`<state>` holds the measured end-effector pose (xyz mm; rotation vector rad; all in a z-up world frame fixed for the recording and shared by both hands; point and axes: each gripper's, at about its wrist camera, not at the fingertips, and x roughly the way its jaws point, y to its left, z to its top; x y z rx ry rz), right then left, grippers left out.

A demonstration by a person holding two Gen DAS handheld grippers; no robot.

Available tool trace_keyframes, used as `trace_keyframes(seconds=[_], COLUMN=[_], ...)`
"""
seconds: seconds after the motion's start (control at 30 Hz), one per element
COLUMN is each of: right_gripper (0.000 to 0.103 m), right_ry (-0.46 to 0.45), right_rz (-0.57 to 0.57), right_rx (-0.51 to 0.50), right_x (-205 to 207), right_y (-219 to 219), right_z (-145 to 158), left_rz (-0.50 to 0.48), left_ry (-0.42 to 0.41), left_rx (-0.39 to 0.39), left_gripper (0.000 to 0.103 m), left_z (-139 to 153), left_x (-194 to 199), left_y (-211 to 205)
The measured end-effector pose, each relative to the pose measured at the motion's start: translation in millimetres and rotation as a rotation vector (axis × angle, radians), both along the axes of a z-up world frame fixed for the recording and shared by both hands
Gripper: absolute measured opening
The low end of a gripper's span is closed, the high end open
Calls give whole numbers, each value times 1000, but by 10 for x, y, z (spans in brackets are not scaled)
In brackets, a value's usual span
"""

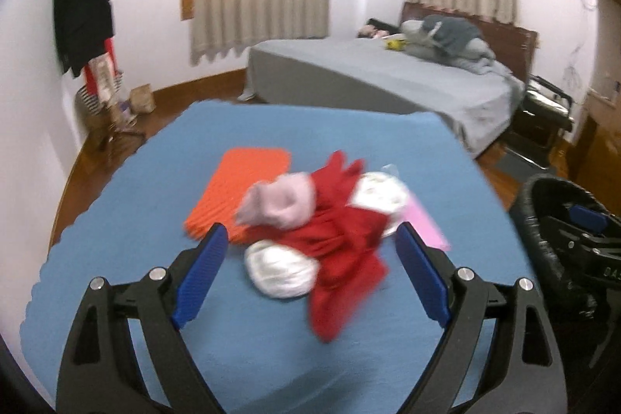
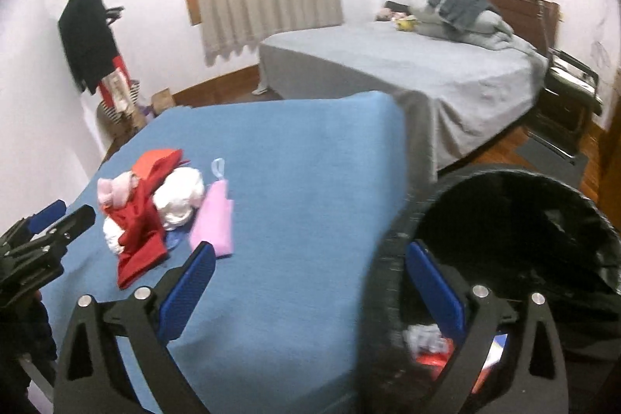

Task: Collect trash
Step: 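Return both grippers to the remaining pile on the table, then grasp the white cloth bundle with the left gripper while the right grasps the pink mask packet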

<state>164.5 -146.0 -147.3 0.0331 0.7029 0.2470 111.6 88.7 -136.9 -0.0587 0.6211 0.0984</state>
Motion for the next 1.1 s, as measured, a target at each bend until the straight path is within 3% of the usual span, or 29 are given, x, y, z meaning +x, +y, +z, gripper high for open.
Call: trace_keyframes(seconds=[0.23, 0.5, 0.6, 0.77, 1.1], right_gripper=[93, 87, 87, 86, 83], right_ry=[14, 49, 60, 75, 106], right_rz=[56, 71, 70, 82, 95], right_rx=[-23, -34, -33, -36, -26], right_x=[158, 228, 234, 268, 407], right_y=[400, 507, 515, 554, 653], right_z=[-179, -292, -325, -383, -444], left_rz=[55, 50, 29, -30, -23], left_ry=[54, 125, 162, 177, 94], left_rx=[-32, -95, -104, -145, -137], left_gripper=[82, 77, 66, 36, 31], left_z=[-185, -386, -462, -530, -327], left_x=[92, 309, 374, 402, 206], left_y=[287, 432, 420, 424, 385])
